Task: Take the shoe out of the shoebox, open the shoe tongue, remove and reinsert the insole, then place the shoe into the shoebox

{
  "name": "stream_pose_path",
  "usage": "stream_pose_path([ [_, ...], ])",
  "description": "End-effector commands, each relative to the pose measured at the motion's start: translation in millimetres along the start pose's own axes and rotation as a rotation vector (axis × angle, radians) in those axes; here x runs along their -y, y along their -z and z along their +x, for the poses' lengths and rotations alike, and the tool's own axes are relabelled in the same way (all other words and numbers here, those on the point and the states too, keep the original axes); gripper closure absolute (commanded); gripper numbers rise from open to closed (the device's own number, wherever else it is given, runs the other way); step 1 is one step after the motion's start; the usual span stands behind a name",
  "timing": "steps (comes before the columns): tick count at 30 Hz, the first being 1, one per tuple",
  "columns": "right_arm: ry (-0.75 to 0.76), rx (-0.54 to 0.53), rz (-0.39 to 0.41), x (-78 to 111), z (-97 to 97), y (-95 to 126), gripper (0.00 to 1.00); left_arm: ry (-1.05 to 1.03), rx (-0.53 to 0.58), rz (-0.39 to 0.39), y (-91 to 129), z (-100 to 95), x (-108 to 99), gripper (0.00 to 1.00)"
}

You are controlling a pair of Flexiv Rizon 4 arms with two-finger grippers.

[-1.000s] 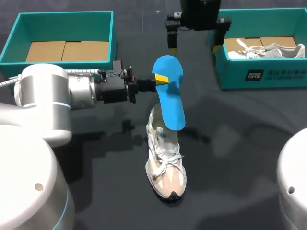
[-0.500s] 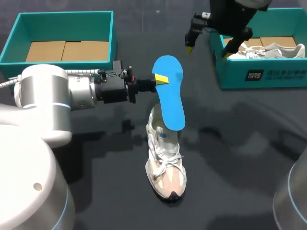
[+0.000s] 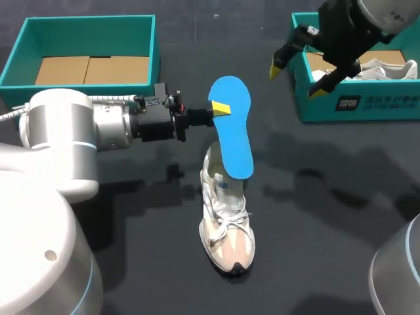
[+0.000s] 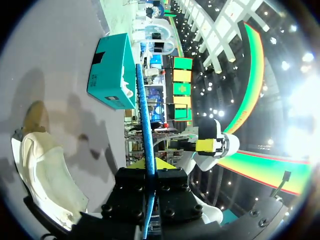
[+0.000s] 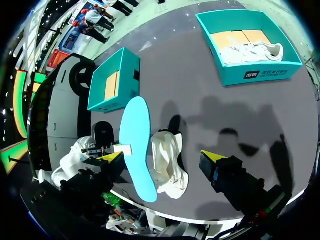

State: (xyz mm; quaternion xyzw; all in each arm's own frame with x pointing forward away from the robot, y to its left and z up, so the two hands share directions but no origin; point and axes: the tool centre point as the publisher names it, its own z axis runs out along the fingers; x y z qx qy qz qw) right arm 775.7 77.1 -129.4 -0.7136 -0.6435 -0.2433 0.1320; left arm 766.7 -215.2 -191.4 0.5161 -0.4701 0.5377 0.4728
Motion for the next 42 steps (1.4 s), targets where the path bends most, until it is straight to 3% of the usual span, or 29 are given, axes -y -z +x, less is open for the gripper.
stream_pose_path([
  [1,-0.02,-0.506,-0.014,4.1,-11.3,-7.7,0.0,0.0,0.002,-0.001,0.8,0.4,-0.6,1.0],
  [13,-0.065,-0.675,-0.06,15.2,-14.3,-30.6,0.0,0.0,0.002,-0.001,0.8,0.4,-0.6,1.0],
  [35,-0.101,-0.761,-0.03,14.0,-24.7,-47.0,0.0,0.0,0.002,-0.001,0.8,0.4,-0.6,1.0],
  [42,-0.093,-0.773,0.002,13.1,-20.2,-47.5,0.0,-0.304,0.07,-0.005,3.3,3.8,0.9,1.0],
])
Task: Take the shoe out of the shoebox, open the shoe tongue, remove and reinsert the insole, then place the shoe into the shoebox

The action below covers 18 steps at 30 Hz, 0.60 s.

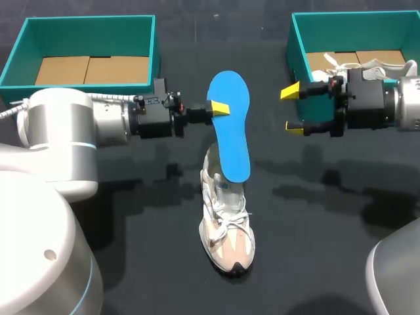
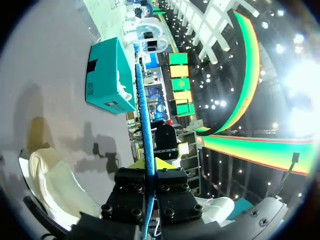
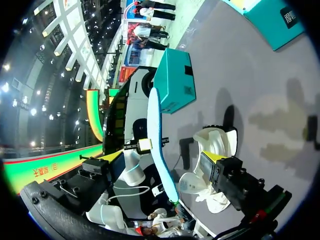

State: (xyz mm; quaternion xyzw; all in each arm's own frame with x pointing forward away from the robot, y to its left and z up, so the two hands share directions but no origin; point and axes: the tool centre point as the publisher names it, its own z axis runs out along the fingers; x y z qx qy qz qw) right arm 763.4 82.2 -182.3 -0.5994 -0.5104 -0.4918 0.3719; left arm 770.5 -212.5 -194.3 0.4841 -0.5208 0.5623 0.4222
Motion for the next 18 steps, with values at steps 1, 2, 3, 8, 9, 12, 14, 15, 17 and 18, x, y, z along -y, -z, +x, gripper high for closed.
stream_pose_path([
  [1,-0.005,-0.002,0.018,-5.9,1.5,-4.4,0.0,-0.177,0.045,0.008,2.0,9.8,-1.0,1.0],
  [2,-0.009,-0.006,0.022,-5.9,1.6,-4.7,0.0,-0.203,0.043,-0.009,2.9,13.6,0.8,1.0],
  [3,-0.013,-0.008,0.022,-6.1,1.4,-5.0,0.0,-0.239,0.034,-0.02,4.5,17.8,2.3,1.0],
  [8,-0.036,-0.03,0.037,-7.0,-0.7,-7.0,0.0,-0.334,0.032,-0.028,7.0,35.3,14.7,1.0],
  [9,-0.039,-0.031,0.039,-7.1,-1.0,-7.6,0.0,-0.336,0.028,-0.03,7.3,38.1,17.2,1.0],
  [12,-0.047,-0.039,0.049,-7.8,-1.2,-9.2,0.0,-0.395,0.012,-0.044,7.7,43.4,21.8,1.0],
  [14,-0.05,-0.042,0.053,-7.9,-1.1,-9.5,0.0,-0.477,0.019,-0.044,7.9,46.0,24.7,1.0],
  [15,-0.05,-0.042,0.053,-7.9,-1.1,-9.5,0.0,-0.569,0.041,-0.031,7.8,45.6,25.7,1.0],
  [17,-0.05,-0.042,0.053,-7.9,-1.1,-9.5,0.0,-0.685,0.091,-0.001,7.7,43.1,24.6,1.0],
  [18,-0.05,-0.042,0.053,-7.9,-1.1,-9.5,0.0,-0.685,0.091,-0.001,7.7,43.1,24.6,1.0],
])
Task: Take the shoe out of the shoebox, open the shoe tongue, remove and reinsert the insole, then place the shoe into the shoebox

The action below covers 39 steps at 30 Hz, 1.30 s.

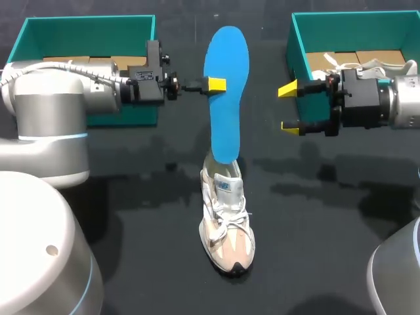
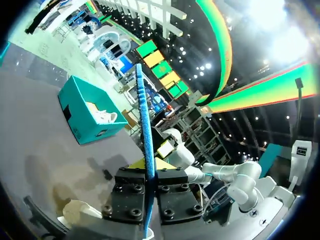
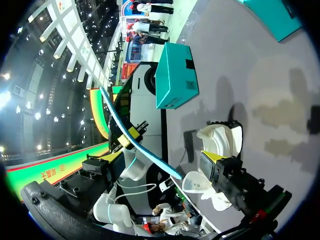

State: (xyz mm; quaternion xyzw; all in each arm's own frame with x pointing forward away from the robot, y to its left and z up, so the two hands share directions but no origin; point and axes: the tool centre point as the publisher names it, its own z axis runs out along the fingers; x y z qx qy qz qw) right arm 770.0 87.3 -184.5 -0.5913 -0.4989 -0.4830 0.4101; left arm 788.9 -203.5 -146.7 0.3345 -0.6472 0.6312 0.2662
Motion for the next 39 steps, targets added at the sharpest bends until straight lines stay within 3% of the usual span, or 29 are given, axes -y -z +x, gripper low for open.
stream_pose_path([
  [1,-0.001,0.003,0.004,-2.8,-0.2,-2.6,0.0,-0.166,0.069,0.031,0.0,1.1,-2.6,1.0],
  [10,-0.001,0.003,0.004,-2.8,-0.2,-2.6,0.0,-0.166,0.069,0.031,0.0,1.1,-2.6,1.0],
  [17,-0.001,0.003,0.004,-2.8,-0.2,-2.6,0.0,-0.424,0.097,0.022,2.0,8.4,0.0,1.0],
  [19,-0.001,0.003,0.004,-2.8,-0.2,-2.6,0.0,-0.523,0.039,-0.008,4.0,9.4,5.1,1.0],
  [22,-0.001,0.003,0.004,-2.8,-0.2,-2.6,0.0,-0.703,-0.025,-0.134,7.5,4.0,9.3,1.0],
  [32,-0.001,0.003,0.004,-2.8,-0.2,-2.6,0.0,-0.703,-0.025,-0.134,7.5,4.0,9.3,1.0],
  [39,-0.001,0.003,0.004,-2.8,-0.2,-2.6,0.0,-0.971,-0.082,0.017,4.7,3.4,0.6,1.0],
])
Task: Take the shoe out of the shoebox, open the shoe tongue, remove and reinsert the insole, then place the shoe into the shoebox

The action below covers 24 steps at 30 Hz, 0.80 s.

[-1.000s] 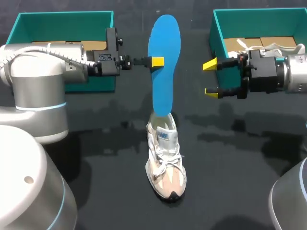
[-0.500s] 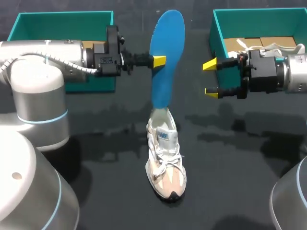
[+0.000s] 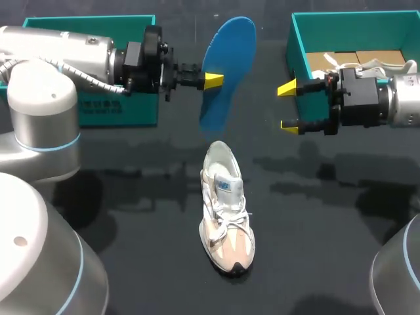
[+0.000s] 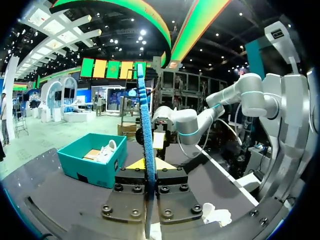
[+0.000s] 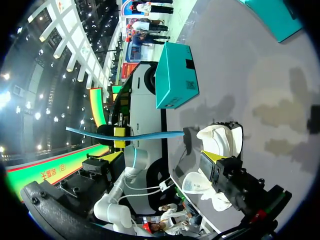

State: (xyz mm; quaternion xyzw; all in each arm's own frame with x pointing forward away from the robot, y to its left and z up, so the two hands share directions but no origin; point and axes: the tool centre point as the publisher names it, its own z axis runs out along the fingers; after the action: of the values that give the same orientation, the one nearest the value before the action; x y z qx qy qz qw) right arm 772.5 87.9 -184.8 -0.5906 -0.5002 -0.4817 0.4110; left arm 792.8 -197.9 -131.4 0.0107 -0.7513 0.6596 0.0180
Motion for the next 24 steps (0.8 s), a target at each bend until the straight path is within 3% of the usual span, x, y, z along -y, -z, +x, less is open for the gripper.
stream_pose_path([
  [1,-0.001,0.002,0.0,-0.4,-0.1,-1.6,0.0,-0.159,0.042,0.121,-3.7,6.1,-13.6,1.0],
  [5,-0.001,0.002,0.0,-0.4,-0.1,-1.6,0.0,-0.332,0.054,0.175,-9.0,9.1,-14.8,1.0],
  [7,-0.001,0.002,0.0,-0.4,-0.1,-1.6,0.0,-0.484,0.056,0.121,-11.8,12.5,-14.3,1.0],
  [17,-0.001,0.002,0.0,-0.4,-0.1,-1.6,0.0,-0.484,0.056,0.121,-11.8,12.5,-14.3,1.0],
  [24,-0.001,0.002,0.0,-0.4,-0.1,-1.6,0.0,-0.769,-0.001,0.212,-13.3,-0.3,-29.8,1.0],
])
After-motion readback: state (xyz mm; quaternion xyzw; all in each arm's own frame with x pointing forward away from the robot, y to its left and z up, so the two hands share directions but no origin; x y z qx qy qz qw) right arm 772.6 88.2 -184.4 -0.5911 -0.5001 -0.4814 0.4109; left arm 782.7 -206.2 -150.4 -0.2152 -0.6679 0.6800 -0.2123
